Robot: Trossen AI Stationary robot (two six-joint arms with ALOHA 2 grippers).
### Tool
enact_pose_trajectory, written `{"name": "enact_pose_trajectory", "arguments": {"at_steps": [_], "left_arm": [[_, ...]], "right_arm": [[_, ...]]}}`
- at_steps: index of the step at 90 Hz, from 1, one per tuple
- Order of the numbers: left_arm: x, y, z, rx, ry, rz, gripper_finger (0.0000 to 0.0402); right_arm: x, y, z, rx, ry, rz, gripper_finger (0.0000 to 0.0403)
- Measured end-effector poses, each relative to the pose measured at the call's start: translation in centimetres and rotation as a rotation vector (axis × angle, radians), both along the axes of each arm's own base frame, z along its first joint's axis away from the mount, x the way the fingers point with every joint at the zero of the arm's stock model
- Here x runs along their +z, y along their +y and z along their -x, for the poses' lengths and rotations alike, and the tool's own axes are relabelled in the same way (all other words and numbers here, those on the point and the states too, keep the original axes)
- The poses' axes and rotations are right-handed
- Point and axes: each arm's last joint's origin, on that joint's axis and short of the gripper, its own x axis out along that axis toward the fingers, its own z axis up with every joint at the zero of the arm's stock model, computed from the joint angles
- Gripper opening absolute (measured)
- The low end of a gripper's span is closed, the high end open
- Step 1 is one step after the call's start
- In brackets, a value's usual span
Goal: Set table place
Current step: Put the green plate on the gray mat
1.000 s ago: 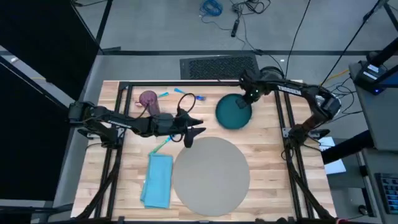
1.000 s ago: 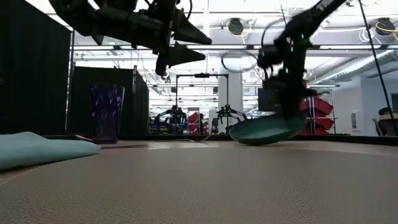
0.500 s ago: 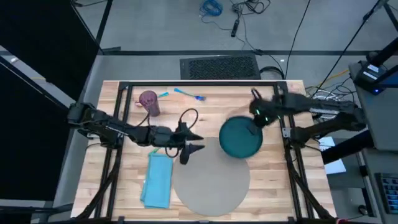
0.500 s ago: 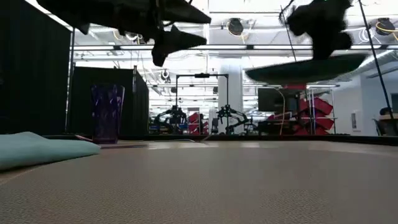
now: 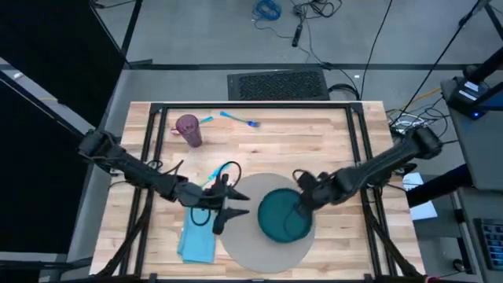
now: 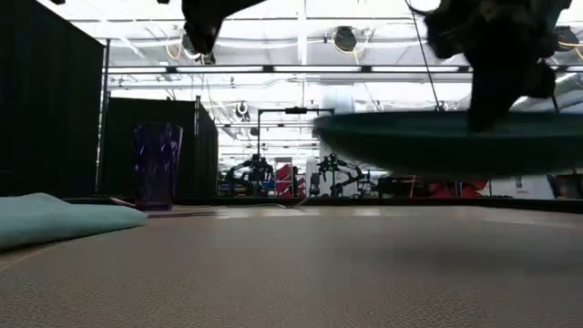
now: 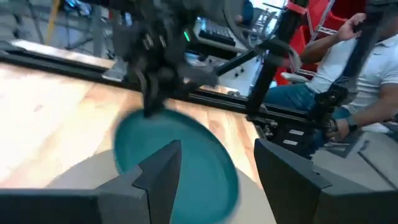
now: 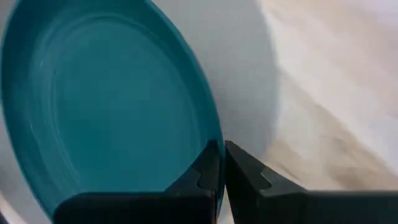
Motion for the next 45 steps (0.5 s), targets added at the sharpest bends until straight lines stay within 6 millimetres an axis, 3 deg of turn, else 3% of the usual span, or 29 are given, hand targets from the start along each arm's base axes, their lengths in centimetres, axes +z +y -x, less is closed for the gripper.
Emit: {"name": "enact_pose_trajectory", "arguments": {"at_steps": [15,45], "left_arm": [[0.3,0.0,0.2,0.013,-0.009,-0.018,0.0189],[-0.1,0.1,0.2,0.02,0.033,-0.038,0.0189]], "right_arm": [[-1.8,1.4,-2.6,0.017,0.048,-0.005,0.0],[-2.7,4.7,-6.1,0.059,0.072,-0.047,0.0]]}}
